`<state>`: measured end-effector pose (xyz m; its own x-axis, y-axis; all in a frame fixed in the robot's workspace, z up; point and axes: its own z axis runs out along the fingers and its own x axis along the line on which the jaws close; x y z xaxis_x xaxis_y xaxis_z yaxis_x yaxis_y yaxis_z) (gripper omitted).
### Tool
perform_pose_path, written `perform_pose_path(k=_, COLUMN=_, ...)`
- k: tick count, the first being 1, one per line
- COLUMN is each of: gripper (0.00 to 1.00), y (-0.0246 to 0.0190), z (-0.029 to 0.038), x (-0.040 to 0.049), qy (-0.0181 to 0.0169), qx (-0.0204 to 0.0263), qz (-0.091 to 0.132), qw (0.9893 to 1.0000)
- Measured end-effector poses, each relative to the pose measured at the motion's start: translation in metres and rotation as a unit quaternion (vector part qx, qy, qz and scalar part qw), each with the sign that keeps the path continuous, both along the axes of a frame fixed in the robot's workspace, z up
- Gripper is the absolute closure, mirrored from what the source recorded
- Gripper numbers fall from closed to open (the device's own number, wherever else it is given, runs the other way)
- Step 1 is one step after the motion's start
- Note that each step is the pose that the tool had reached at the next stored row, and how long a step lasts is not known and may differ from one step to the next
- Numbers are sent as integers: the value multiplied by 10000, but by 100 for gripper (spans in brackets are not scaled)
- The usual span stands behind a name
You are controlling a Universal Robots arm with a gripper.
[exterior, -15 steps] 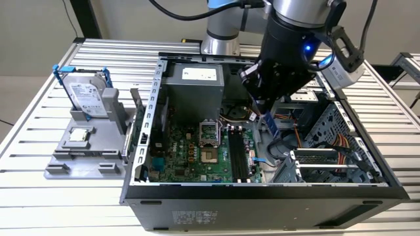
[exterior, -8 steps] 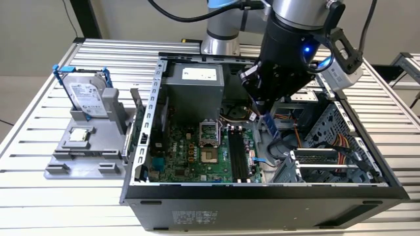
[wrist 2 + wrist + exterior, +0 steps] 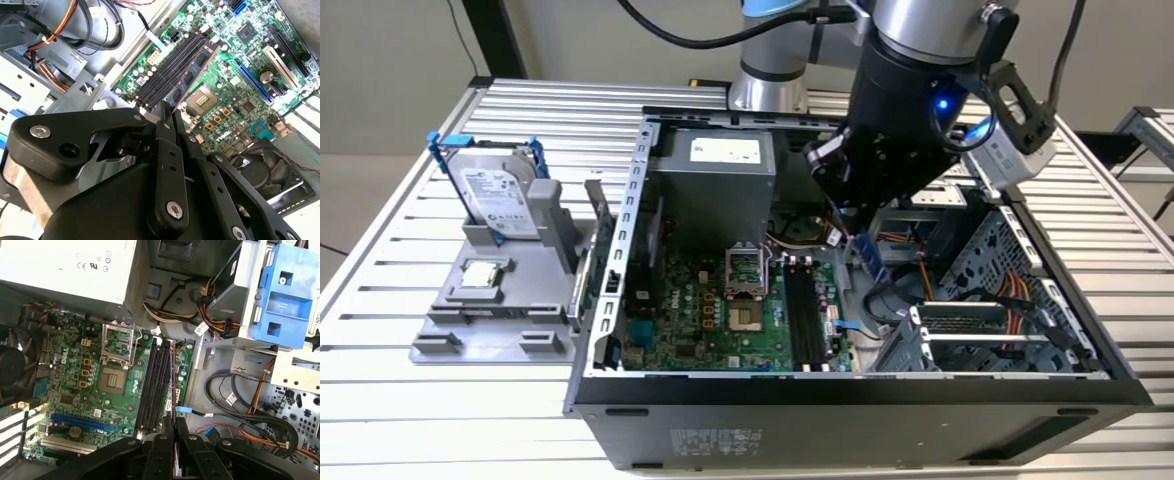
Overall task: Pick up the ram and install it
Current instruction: 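Insert the ram into the slot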
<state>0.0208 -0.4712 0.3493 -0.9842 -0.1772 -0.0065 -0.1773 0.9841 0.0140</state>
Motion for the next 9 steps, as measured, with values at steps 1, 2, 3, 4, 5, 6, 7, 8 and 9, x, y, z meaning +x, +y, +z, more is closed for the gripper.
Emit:
perform_pose_path(k=1, gripper=100, y=0, z=-3, x=0, qy=0, qx=0, qz=0, qw=10000)
perform_pose_path(k=2, gripper=100, y=0, z=-6, x=0, qy=0, qx=1, qz=0, qw=10000)
perform_pose_path(k=3, gripper=100, y=0, z=-10, x=0, qy=0, qx=1, qz=0, qw=10000)
perform_pose_path(k=4, gripper=100, y=0, z=-14, x=0, qy=0, qx=1, qz=0, qw=10000)
perform_pose_path(k=5, gripper=100, y=0, z=-17, x=0, qy=0, qx=0, qz=0, qw=10000)
perform_pose_path(k=6, gripper=100, y=0, z=-21, x=0, qy=0, qx=-1, qz=0, qw=10000)
perform_pose_path(k=7, gripper=100, y=0, z=-25, x=0, qy=0, qx=-1, qz=0, qw=10000)
perform_pose_path(k=8, gripper=100, y=0, z=-29, x=0, qy=0, qx=-1, qz=0, qw=10000)
perform_pose_path(k=9, gripper=100, y=0, z=-34, x=0, qy=0, qx=-1, qz=0, qw=10000)
